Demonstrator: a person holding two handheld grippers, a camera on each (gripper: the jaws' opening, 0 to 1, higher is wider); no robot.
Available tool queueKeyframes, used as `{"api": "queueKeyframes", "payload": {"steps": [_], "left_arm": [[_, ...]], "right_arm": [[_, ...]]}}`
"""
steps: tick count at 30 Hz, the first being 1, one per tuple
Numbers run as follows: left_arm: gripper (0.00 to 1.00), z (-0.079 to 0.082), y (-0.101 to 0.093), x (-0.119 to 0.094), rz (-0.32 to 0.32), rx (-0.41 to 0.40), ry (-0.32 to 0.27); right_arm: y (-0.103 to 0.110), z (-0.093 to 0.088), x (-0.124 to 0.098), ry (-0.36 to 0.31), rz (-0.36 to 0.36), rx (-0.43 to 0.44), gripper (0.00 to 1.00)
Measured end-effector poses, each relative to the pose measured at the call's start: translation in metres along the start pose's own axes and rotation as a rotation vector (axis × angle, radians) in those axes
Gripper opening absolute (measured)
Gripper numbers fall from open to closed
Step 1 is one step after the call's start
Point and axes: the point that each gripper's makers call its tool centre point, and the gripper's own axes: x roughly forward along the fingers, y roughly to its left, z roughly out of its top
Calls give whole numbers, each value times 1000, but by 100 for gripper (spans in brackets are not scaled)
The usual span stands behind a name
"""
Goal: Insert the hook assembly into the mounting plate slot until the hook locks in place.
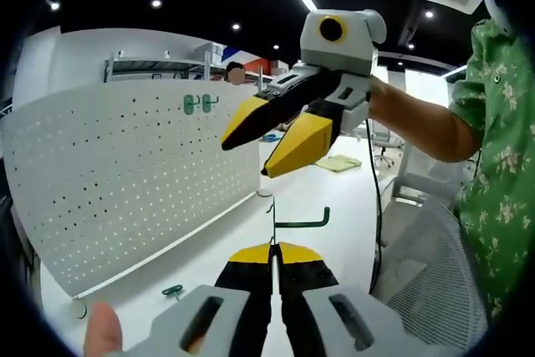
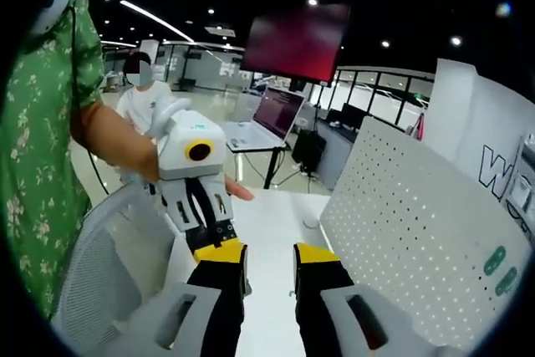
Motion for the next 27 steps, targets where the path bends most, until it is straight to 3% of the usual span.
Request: {"api": "queueKeyframes", "payload": {"steps": [16,27], "left_arm": [[1,8,11,-1,47,-13,-35],[1,25,27,-2,119,-32,-87]], "right_arm": [[-23,4,-9,-62,-139,59,46],[-36,6,-22,-121,-246,122,45]]}}
